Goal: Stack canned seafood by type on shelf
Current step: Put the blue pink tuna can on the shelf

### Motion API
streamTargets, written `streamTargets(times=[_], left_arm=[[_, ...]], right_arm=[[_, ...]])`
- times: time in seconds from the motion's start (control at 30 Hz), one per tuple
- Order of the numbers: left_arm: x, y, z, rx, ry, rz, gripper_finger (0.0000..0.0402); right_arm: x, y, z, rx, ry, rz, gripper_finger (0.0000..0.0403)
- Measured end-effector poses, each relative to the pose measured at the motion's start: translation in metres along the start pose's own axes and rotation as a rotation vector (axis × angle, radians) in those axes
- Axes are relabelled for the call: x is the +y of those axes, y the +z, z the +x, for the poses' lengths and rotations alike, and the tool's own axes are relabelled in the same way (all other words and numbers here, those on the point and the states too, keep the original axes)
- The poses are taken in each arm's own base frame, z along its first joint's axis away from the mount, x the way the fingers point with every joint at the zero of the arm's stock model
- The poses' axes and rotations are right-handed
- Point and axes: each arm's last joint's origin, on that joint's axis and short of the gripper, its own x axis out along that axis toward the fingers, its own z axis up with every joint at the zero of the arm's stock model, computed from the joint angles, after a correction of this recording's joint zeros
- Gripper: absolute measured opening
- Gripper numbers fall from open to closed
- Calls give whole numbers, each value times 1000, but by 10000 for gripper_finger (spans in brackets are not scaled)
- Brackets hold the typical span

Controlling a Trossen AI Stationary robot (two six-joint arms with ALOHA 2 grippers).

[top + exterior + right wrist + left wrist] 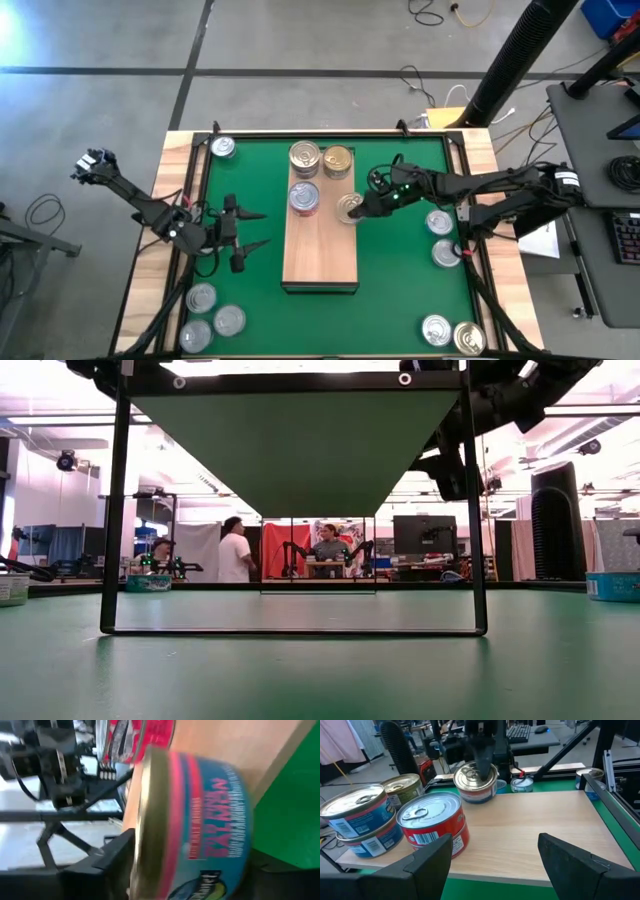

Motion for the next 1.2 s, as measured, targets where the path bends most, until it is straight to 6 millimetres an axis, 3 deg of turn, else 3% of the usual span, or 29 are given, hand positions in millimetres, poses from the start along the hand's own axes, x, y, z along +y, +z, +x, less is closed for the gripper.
streamTargets(times=[0.17,0.33,0.63,0.83,1.0,1.2], left_arm=[[0,-1,0,2,-1,17,278],[0,1,0,-3,-2,21,278],[0,0,0,-1,-1,43,278],[0,1,0,-6,0,40,278],[0,0,0,-6,0,34,278],[0,0,0,-5,-1,18,278]], right_arm=[[6,1,0,1,13,-30,303],[10,8,-4,-43,-77,-36,333],[40,25,-1,-42,-301,-191,332],[39,33,26,33,-398,-206,322],[55,39,43,24,-388,-306,318],[65,40,36,25,-431,-338,324]])
